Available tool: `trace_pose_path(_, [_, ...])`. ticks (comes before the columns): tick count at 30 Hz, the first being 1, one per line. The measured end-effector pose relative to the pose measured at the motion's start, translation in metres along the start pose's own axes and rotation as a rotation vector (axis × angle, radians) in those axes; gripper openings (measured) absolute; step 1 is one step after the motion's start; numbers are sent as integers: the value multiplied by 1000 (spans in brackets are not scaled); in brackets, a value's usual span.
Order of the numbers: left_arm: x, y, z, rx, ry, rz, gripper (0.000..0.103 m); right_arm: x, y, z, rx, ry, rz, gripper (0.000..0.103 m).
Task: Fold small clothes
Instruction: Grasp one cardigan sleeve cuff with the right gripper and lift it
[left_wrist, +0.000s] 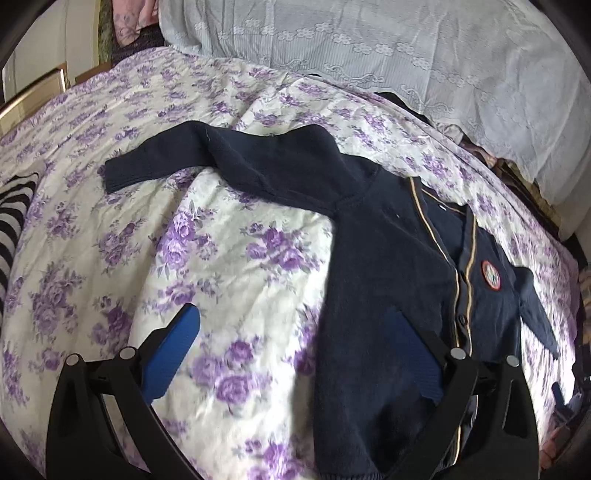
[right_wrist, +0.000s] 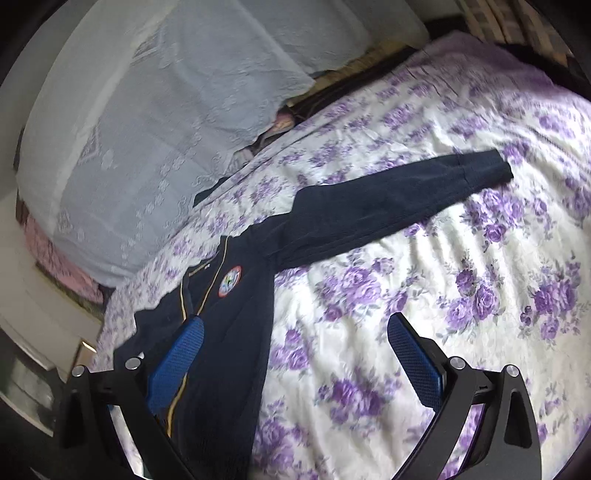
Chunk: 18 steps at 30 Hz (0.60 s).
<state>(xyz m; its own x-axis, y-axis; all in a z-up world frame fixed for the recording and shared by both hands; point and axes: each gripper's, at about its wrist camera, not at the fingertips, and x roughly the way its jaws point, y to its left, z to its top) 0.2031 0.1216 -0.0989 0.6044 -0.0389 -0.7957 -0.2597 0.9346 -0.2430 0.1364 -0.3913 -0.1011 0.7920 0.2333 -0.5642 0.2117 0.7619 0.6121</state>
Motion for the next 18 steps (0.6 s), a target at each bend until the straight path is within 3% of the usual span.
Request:
trace_pose_path(2, [15,12,16,-53,17,-26,99,12,-27,16,126,11,18,99])
trace_pose_path(6, [38,39,40,-181,43,-157,99,32,-73,42,327,-8,30,95])
trace_pose_path(9, [61,58,54,-296,88,-262,99,51,-95,59,405,-15,21,88])
trace_pose_path(12, [75,75,64,-384,84,-316,99,67,-101,79,418,-46,4,85])
trace_pose_path(14, [78,85,71,-423,64,-337,99,77,-102,91,409,-76,-12,78])
trace_pose_path(16, [82,96,79,-463,46,-349,99,87,-106,102,401,-115,-33,55])
trace_pose_path(17, [85,101,83,-478,39,-344,99,92,-109,106,393,-134,-37,49])
trace_pose_path(18, [88,106,87,-492,32,-333,98,96,-113,109,376,-155,-42,36])
